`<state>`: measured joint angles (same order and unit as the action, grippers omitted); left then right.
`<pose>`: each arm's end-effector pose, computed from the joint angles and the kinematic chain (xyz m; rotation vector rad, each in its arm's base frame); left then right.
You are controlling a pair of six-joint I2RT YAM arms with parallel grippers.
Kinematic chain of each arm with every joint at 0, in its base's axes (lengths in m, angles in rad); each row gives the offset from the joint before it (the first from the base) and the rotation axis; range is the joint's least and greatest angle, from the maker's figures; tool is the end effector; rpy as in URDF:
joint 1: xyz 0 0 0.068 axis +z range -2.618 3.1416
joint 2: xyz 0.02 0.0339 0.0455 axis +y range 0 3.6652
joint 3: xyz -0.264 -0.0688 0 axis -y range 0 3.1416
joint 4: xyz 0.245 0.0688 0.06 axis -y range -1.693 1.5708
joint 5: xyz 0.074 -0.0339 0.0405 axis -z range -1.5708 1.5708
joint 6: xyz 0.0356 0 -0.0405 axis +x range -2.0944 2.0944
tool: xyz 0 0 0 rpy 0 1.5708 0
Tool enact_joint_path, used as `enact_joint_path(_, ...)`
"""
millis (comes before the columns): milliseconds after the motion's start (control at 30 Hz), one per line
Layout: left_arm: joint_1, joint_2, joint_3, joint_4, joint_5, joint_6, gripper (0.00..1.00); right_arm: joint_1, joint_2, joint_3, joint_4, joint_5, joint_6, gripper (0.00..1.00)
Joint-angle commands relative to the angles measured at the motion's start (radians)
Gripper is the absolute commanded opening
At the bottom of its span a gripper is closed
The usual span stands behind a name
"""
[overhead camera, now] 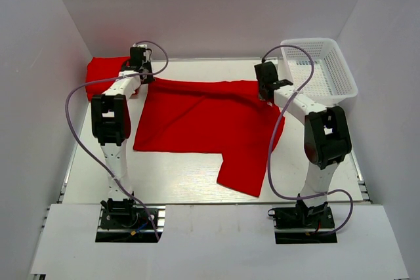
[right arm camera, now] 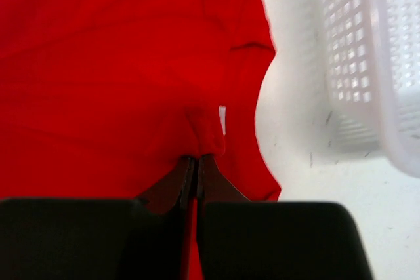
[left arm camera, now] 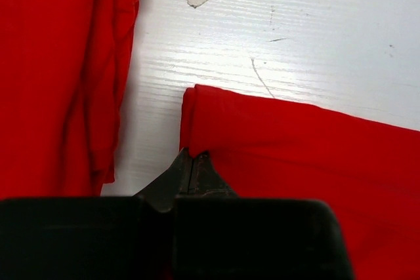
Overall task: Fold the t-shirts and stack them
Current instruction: Fold the flattened tshirt in 1/3 of the way
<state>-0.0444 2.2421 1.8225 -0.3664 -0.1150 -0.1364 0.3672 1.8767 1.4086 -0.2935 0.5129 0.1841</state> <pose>0.5094 -0.0185 0.1978 -0.1640 2.3450 0.0469 0.3994 0.1349 0.2358 0.0453 2.2322 -0.3012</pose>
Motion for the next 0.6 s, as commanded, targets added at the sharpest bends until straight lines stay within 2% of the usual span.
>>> enact_joint_path(0, 0.014, -0.068, -0.011, -0.016, -0.011, 0.011, 0.00, -0.001, -0.045, -0.036, -0.022, -0.060, 0.035, 0.00)
enact_joint_path(133, 0.014, -0.087, -0.066, -0.016, -0.037, 0.001, 0.00, -0.001, -0.037, -0.066, -0.035, -0.102, 0.046, 0.00)
enact_joint_path(200, 0.014, -0.087, -0.066, -0.051, -0.037, -0.008, 0.00, 0.002, -0.039, -0.071, -0.045, -0.102, 0.051, 0.14)
enact_joint_path(233, 0.014, -0.087, -0.066, -0.061, -0.037, -0.008, 0.02, 0.016, -0.042, -0.072, -0.065, -0.099, 0.054, 0.26)
enact_joint_path(300, 0.014, -0.087, -0.066, -0.098, -0.037, -0.017, 0.23, 0.001, -0.065, -0.083, -0.082, -0.119, 0.054, 0.47)
enact_joint_path(333, 0.014, -0.087, -0.066, -0.109, -0.037, -0.017, 0.44, 0.001, -0.082, -0.086, -0.101, -0.123, 0.052, 0.66)
enact_joint_path(400, 0.014, -0.113, -0.066, -0.118, -0.049, -0.028, 0.58, -0.001, -0.100, -0.095, -0.127, -0.175, 0.052, 0.90)
enact_joint_path(533, 0.014, -0.148, -0.066, -0.131, -0.049, -0.028, 0.98, 0.001, -0.165, -0.117, -0.144, -0.281, 0.031, 0.90)
enact_joint_path(567, 0.014, -0.160, -0.052, -0.131, -0.049, -0.028, 1.00, 0.003, -0.177, -0.112, -0.150, -0.296, 0.011, 0.90)
